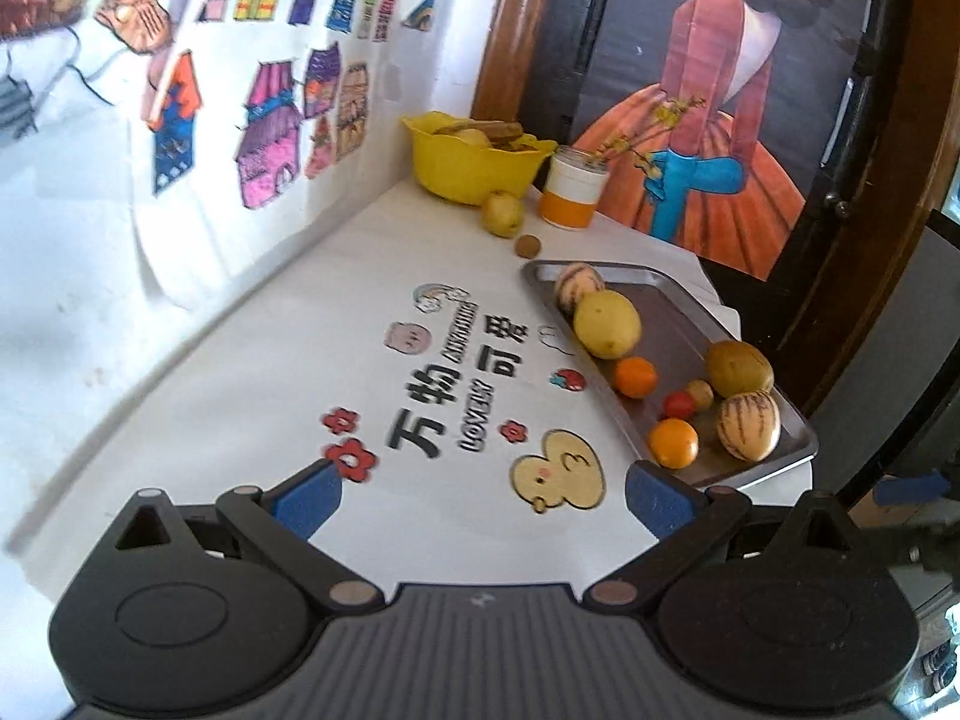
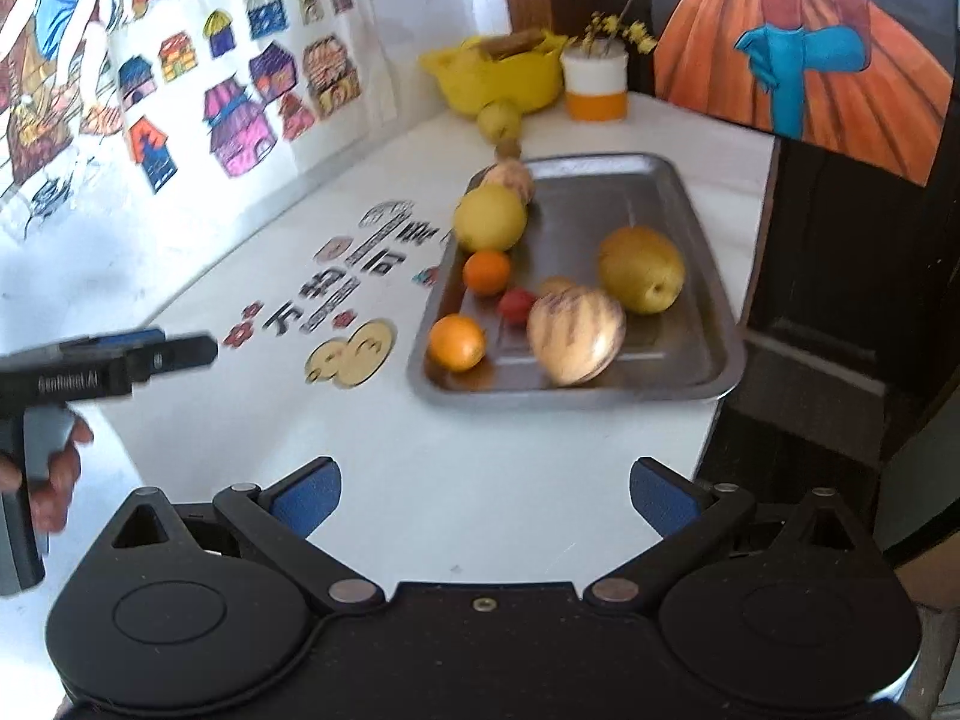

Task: Organize fruits
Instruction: 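Open both tools and lift them off the tray, then grasp a yellow pear with the left tool while the right tool grasps a small brown fruit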

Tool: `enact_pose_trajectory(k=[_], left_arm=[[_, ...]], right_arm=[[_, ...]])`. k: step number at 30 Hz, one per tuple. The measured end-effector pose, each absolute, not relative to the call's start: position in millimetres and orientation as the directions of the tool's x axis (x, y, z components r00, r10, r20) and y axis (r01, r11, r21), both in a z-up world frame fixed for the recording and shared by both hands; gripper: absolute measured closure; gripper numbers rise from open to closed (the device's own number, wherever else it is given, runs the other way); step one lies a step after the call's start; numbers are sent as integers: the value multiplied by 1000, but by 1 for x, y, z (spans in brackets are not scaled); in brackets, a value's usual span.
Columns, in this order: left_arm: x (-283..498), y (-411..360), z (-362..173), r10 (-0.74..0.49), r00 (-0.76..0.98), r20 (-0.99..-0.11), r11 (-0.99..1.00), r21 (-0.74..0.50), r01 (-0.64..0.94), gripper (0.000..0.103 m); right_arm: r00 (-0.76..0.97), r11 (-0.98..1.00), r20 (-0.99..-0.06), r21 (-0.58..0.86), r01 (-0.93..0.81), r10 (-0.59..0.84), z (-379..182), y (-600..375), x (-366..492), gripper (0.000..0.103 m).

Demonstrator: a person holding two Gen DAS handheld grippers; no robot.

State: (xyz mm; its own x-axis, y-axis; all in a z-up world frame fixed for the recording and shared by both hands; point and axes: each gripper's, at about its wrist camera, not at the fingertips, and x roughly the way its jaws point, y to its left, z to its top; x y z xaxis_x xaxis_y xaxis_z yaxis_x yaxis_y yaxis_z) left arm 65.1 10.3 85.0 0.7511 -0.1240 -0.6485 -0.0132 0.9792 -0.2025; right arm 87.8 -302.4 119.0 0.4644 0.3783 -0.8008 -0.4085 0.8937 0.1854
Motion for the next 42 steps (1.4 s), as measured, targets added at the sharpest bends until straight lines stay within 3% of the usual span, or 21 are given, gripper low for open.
enact_pose_trajectory(k=[11, 20, 27, 30, 42], left_arm=[[121, 30, 152, -41, 775, -630, 992, -118, -44, 0], [234, 26, 188, -40, 783, -621, 979, -182, -94, 0], [328, 17, 141, -45, 752, -658, 976, -189, -107, 0], [363, 14, 117, -63, 753, -655, 978, -192, -86, 1], [460, 8, 41, -199, 744, -638, 953, -302, -5, 1]], right_arm=[[429, 864, -803, 197, -464, 414, 195, -262, 119, 1], [505, 829, -735, 139, -542, 454, 255, -213, 209, 1], [587, 794, -641, 60, -604, 495, 203, -208, 292, 1], [594, 783, -626, 44, -620, 505, 161, -207, 327, 6], [516, 780, -711, 74, -621, 478, 62, -190, 431, 24]])
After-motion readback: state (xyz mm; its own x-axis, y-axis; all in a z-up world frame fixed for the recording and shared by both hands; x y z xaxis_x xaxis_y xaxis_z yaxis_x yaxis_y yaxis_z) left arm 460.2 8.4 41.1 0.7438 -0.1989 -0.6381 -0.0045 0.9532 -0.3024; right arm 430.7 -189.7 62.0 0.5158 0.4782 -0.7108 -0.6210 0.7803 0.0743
